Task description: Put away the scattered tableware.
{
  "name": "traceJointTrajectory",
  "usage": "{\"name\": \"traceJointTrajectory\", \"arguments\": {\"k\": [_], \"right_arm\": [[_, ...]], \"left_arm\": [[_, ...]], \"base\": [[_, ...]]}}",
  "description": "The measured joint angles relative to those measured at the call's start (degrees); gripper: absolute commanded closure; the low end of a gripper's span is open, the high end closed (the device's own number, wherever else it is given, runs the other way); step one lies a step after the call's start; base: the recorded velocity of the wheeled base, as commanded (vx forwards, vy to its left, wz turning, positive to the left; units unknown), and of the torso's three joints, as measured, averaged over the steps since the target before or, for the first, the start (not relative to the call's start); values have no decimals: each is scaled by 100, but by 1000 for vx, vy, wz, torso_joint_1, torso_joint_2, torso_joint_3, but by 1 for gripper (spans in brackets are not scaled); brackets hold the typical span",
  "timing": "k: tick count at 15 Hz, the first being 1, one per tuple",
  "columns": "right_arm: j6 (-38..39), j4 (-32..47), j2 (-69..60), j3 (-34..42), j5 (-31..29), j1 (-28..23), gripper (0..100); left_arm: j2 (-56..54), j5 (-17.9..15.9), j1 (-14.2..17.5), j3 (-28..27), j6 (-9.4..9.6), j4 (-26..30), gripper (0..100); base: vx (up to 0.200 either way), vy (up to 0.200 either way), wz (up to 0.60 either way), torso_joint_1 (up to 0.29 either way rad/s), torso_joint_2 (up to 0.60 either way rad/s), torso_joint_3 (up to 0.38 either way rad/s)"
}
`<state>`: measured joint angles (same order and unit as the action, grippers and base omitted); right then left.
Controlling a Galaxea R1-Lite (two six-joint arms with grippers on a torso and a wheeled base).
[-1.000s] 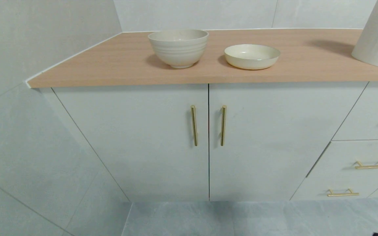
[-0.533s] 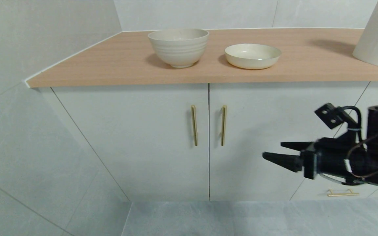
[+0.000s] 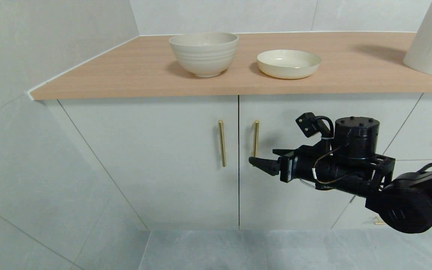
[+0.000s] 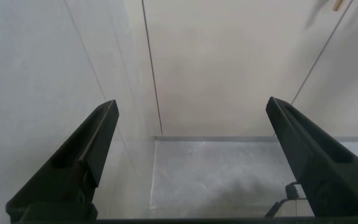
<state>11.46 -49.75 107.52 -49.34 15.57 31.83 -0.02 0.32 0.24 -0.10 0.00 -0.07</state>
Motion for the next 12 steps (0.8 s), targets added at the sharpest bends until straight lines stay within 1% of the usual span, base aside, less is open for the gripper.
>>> {"name": "traceJointTrajectory", "arguments": {"k": [5, 8, 10, 12], "right_arm": [[527, -362, 229, -13, -35, 20, 0], [1000, -1000, 380, -122, -77, 30, 0], [1107, -1085, 533, -249, -274, 141, 0], [1123, -1090, 711, -439, -709, 289, 0]], "left_arm": [[0, 1, 0, 0, 0, 0, 0], [0, 0, 0, 0, 0, 0, 0], [0, 0, 0, 0, 0, 0, 0], [0, 1, 0, 0, 0, -2, 0]], "base": [[0, 0, 0, 0, 0, 0], [0, 0, 0, 0, 0, 0], [0, 0, 0, 0, 0, 0], [0, 0, 0, 0, 0, 0]]}}
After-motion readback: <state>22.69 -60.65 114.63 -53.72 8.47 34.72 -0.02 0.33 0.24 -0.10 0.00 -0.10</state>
